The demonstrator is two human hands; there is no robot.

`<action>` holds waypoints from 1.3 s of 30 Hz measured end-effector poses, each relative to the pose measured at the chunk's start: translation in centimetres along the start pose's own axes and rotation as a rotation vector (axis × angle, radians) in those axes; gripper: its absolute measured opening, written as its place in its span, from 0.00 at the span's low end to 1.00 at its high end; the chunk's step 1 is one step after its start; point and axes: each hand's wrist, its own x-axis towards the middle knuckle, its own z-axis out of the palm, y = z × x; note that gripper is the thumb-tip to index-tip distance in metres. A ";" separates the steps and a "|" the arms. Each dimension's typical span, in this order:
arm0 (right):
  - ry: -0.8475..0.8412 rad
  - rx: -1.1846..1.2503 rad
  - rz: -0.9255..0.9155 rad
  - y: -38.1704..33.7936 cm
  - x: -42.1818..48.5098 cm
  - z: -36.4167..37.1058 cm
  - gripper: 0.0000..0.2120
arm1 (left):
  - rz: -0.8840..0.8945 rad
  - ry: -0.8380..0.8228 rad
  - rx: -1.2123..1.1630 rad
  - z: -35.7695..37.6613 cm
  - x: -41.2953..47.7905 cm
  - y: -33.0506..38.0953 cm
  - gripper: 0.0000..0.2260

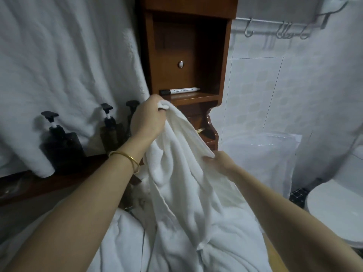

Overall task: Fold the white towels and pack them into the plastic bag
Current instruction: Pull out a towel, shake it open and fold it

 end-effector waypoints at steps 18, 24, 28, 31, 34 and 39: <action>0.179 -0.136 -0.283 0.5 -0.5 -1.6 0.09 | 0.085 -0.316 0.072 7.4 -3.5 1.8 0.06; 0.224 -0.129 0.067 9.4 -2.6 -2.0 0.15 | -0.106 -0.154 0.157 4.9 -2.1 -1.9 0.06; 0.325 -0.086 -0.205 4.8 -2.0 -3.2 0.13 | -0.004 -0.666 0.155 6.9 -3.5 -1.3 0.33; 0.328 -0.083 -0.537 -0.2 -2.3 -3.4 0.05 | 0.070 -0.749 -0.126 8.4 -4.4 1.0 0.47; 0.336 -0.042 -0.624 -1.6 -2.7 -4.2 0.03 | 0.044 -0.740 -0.302 8.7 -3.8 1.7 0.30; 0.375 -0.211 -0.492 0.2 -2.4 -4.6 0.08 | 0.080 -0.468 -0.125 8.3 -3.1 2.2 0.04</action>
